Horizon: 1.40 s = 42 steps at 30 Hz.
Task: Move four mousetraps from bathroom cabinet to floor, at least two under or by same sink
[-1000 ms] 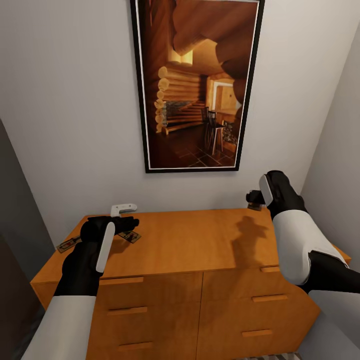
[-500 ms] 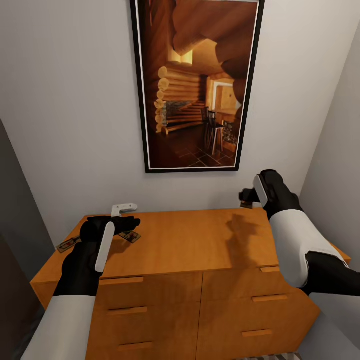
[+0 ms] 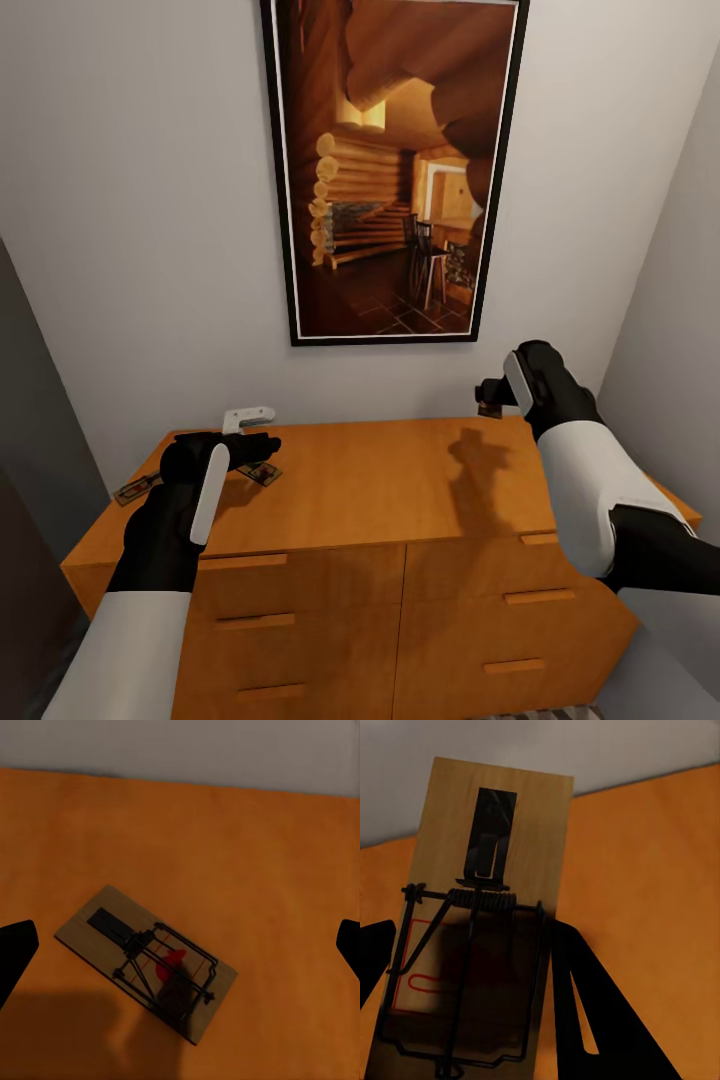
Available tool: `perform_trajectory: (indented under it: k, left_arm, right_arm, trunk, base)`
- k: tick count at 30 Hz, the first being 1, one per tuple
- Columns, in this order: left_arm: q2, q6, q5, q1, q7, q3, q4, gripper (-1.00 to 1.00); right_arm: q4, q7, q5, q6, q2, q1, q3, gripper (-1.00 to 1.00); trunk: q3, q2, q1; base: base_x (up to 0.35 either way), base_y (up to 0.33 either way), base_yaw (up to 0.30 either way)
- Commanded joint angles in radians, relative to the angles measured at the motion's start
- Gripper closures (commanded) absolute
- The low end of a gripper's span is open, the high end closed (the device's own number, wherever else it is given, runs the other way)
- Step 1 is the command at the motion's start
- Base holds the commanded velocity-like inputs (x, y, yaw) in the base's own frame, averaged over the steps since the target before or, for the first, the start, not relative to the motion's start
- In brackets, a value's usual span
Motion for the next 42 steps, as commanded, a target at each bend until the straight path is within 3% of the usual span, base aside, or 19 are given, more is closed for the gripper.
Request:
perform_trajectory:
  k: [1, 22, 42]
  left_arm:
    - [-0.001, 0.004, 0.011, -0.001, 0.009, 0.001, 0.000, -1.00]
    - [-0.001, 0.004, 0.011, -0.001, 0.009, 0.002, 0.000, -1.00]
    - [0.004, 0.004, 0.004, -0.001, 0.009, 0.006, 0.004, -1.00]
  right_arm:
    - [-0.001, 0.003, 0.004, 0.004, 0.001, 0.001, -0.003, 1.00]
    - [0.004, 0.002, 0.005, 0.004, 0.001, 0.007, -0.003, 1.00]
    - [0.059, 0.002, 0.009, 0.004, 0.001, 0.020, -0.002, 1.00]
  trunk:
    - [-0.001, -0.001, 0.000]
    - [-0.001, -0.001, 0.000]
    - [-0.001, -0.001, 0.000]
  base:
    - [0.000, 0.000, 0.000]
    - [0.000, 0.000, 0.008]
    - [0.000, 0.000, 0.251]
